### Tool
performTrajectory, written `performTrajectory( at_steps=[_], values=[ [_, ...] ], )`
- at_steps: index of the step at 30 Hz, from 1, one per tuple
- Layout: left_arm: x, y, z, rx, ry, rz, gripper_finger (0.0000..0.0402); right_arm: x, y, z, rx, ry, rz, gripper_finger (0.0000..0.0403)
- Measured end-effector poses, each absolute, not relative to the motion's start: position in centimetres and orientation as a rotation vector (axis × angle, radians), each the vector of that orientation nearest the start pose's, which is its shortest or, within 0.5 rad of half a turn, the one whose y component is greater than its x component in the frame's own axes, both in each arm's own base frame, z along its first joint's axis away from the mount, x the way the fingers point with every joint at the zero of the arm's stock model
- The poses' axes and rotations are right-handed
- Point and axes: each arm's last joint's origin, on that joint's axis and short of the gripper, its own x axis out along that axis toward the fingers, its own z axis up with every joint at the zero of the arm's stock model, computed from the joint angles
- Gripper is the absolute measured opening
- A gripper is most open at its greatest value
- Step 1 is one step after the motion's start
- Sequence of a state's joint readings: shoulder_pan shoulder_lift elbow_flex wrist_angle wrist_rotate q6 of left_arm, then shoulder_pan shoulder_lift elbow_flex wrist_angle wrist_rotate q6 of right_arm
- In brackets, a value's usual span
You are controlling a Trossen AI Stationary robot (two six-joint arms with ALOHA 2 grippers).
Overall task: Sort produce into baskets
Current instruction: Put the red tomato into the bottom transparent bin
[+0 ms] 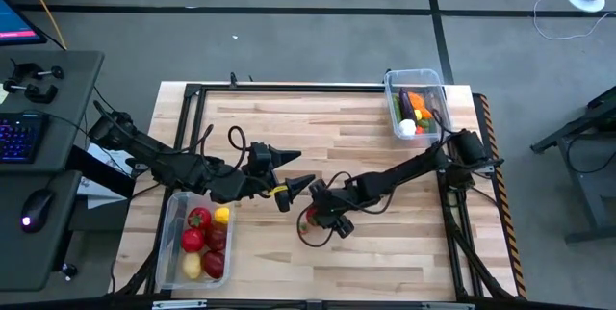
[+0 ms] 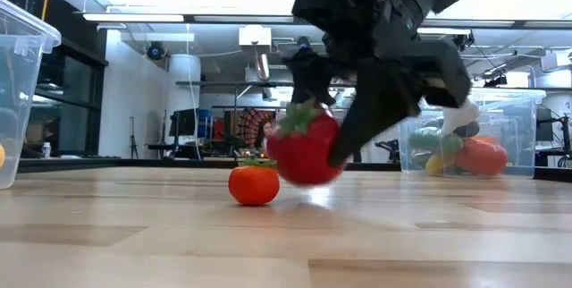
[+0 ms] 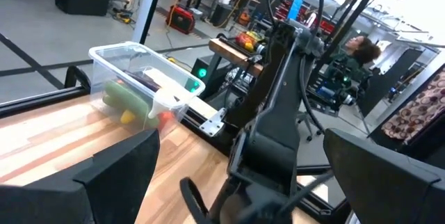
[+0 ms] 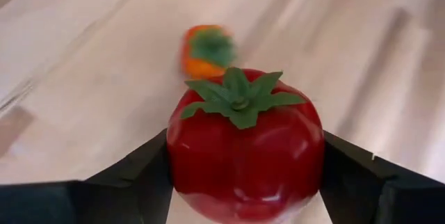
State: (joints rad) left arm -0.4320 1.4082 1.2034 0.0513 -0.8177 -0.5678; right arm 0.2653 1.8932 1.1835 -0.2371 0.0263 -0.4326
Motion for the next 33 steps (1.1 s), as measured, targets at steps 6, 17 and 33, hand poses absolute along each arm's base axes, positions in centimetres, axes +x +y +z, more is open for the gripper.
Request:
performTrajectory(
  at_steps=[6, 17, 33],
  values=[
    [28.9, -11.0, 36.9, -0.474, -0.013, 0.396, 0.0392, 36.8, 8.4, 19.8, -0.508, 0.806, 0.268, 0.0268],
    [25.9, -9.2, 40.7, -0.389, -0.123, 0.388, 0.0392, 37.9, 7.8, 25.2, -0.142, 0.426, 0.084, 0.0267],
    [23.0, -7.7, 43.0, -0.389, -0.176, 0.356, 0.0392, 49.6, 14.0, 23.8, 0.152, 0.049, 0.182, 0.0267]
  ],
)
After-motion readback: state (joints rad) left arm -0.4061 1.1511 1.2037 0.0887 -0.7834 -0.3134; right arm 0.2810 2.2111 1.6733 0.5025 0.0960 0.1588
